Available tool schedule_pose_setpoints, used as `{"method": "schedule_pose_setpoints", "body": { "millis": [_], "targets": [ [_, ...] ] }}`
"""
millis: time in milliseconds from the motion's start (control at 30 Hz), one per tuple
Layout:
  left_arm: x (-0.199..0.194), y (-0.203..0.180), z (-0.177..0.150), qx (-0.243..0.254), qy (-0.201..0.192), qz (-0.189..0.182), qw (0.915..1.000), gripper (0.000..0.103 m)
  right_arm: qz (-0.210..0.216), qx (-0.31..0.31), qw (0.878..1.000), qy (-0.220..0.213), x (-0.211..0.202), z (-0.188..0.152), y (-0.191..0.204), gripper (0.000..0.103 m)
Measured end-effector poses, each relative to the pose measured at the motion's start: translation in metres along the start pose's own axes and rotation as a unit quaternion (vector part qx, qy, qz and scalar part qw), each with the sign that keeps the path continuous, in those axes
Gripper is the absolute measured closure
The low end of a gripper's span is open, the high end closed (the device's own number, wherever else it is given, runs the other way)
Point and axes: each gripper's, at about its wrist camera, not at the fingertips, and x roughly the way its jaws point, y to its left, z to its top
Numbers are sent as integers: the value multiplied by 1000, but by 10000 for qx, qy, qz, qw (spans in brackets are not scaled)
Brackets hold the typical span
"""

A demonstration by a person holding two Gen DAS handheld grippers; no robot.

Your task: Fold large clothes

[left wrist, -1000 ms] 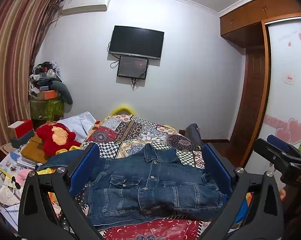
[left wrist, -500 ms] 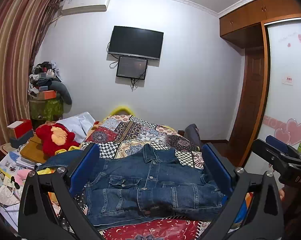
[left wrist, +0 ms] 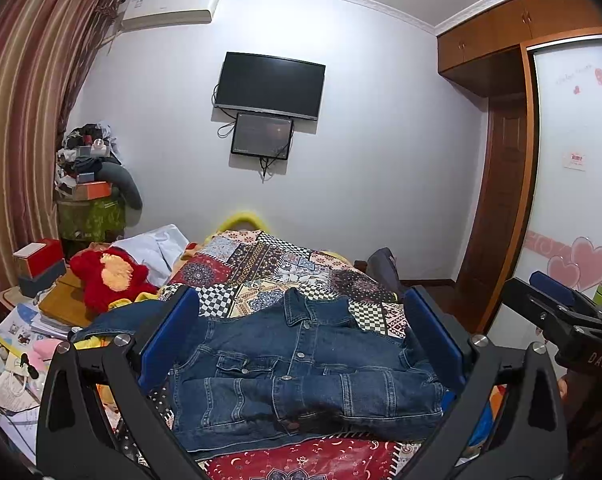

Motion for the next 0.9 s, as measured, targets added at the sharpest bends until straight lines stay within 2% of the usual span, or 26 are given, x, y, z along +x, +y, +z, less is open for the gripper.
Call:
{"method": "schedule_pose_setpoints", "body": {
  "millis": [633, 900],
  "targets": [
    [1, 2, -3, -21, 26, 4, 10000, 0, -18, 14, 10000, 62, 1, -1, -4, 0],
    [24, 14, -5, -49, 187, 123, 9997, 0, -75, 11, 9996, 288, 30, -10, -2, 0]
  ]
}}
